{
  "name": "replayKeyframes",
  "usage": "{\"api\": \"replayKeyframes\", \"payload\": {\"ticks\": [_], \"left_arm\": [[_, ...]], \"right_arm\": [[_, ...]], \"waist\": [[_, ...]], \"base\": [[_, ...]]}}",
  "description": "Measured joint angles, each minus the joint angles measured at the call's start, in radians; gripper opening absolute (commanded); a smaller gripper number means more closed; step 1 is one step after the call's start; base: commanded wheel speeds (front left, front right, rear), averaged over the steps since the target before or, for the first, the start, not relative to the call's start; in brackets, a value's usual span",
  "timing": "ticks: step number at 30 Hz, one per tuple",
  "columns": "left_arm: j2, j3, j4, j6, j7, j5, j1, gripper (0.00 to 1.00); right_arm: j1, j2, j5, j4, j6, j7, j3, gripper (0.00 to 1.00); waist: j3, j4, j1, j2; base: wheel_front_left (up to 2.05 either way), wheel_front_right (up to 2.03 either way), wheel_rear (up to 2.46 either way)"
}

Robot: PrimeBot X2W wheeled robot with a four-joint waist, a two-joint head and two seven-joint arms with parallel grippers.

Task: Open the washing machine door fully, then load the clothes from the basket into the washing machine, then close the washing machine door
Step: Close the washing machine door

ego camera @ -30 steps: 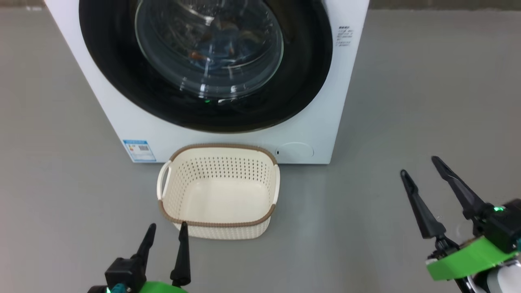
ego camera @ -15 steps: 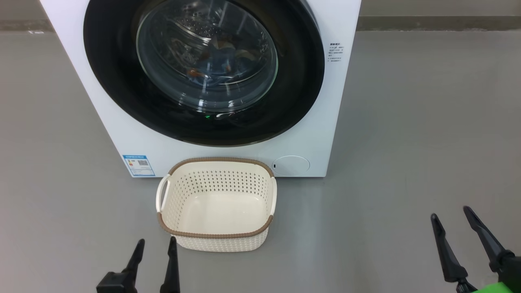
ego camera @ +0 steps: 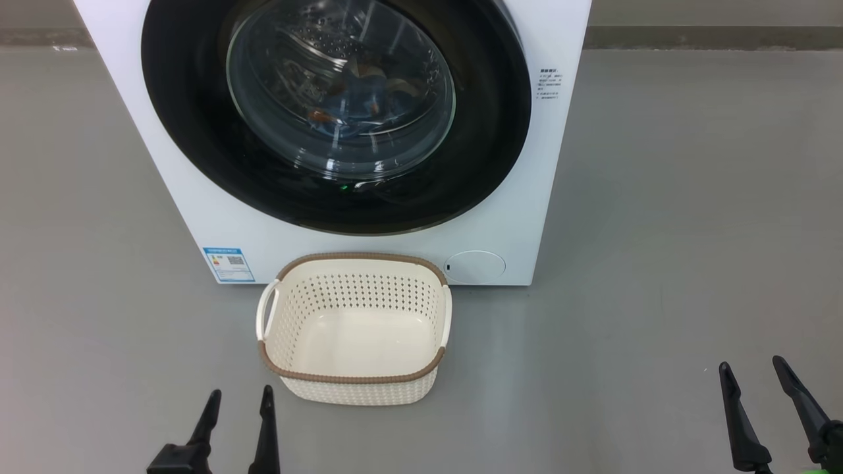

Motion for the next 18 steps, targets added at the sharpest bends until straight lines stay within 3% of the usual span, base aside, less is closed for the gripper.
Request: {"api": "replayKeyframes", "payload": {"ticks": [18], "left_arm": [[0.000,0.004,0.000,-0.009,0.000,0.020,0.001,1.00]], "right_arm": [[0.000,0.004,0.000,0.008,0.000,0.000,-0.005,1.00]], "waist": [[0.015,0.014,0.0000,0.0000]], "base": [[0.00,0.00,0.00]]}}
